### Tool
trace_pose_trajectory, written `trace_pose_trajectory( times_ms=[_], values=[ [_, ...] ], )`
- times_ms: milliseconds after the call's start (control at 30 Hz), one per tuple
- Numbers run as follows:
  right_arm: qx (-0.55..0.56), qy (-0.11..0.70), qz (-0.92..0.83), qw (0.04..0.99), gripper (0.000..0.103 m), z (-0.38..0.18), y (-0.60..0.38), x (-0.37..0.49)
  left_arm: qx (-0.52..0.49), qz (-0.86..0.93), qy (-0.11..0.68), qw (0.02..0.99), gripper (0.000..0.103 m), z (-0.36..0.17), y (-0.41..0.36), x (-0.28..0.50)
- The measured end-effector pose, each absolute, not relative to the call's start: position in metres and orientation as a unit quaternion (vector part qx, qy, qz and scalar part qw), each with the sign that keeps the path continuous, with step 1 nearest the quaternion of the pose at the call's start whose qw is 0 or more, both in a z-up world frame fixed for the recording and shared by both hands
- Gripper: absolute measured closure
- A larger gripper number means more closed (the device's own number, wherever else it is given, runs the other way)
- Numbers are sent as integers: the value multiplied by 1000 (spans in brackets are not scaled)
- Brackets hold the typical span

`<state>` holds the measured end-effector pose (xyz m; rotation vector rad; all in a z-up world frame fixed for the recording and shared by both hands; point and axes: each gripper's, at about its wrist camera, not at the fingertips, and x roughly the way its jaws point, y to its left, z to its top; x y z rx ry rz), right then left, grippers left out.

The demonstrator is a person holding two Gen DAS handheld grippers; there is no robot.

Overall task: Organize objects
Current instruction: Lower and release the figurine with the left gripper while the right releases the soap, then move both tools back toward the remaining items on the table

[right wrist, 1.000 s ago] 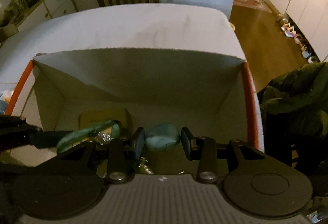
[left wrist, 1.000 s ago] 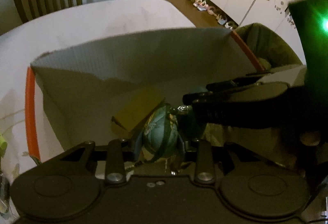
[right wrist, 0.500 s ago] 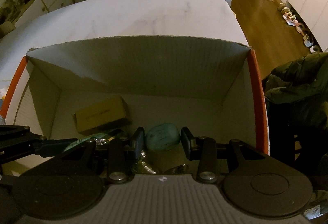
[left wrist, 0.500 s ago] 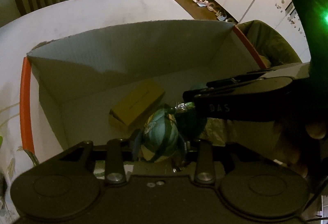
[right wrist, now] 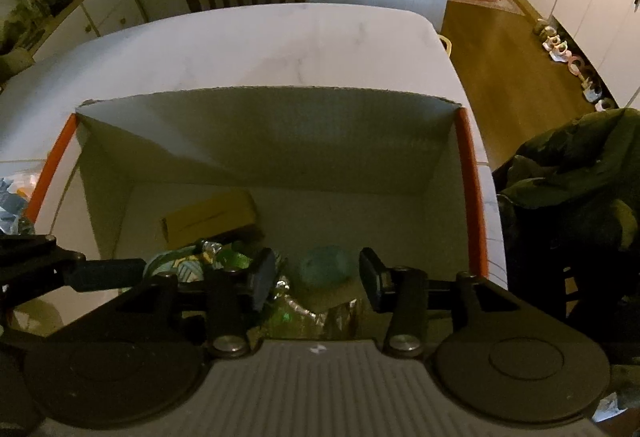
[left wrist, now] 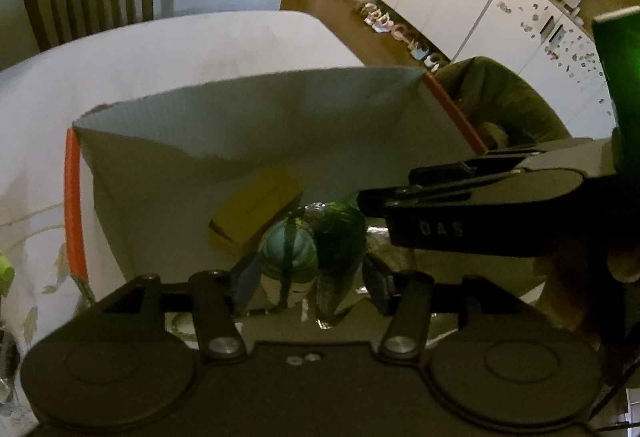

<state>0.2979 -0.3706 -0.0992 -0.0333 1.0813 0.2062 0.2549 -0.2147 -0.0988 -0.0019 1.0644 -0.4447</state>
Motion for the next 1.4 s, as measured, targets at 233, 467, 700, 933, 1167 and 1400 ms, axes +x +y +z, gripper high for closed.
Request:
trace_pose_trajectory(
  times_ms=[233,467,700,933,1167,1400],
  values=[
    [-16,486,100,868,57,-73,-371,275,-6,-217,483,848,43,-81,-208,241],
    [-3,456,113,883,51,-47,-372,249,-6,-229,452,862,39,-58,-197,221],
    [3,426,126,896,46,-23,-366,222,-14,-236,427,873,39,-36,-180,200],
    [9,399,134,907,42,-3,-357,196,-6,-242,399,884,38,-19,-163,181],
    [13,383,132,914,41,9,-344,173,-16,-245,386,889,38,-9,-139,166],
    [20,376,127,918,37,14,-326,152,-15,-240,376,895,33,-3,-112,155]
  ],
)
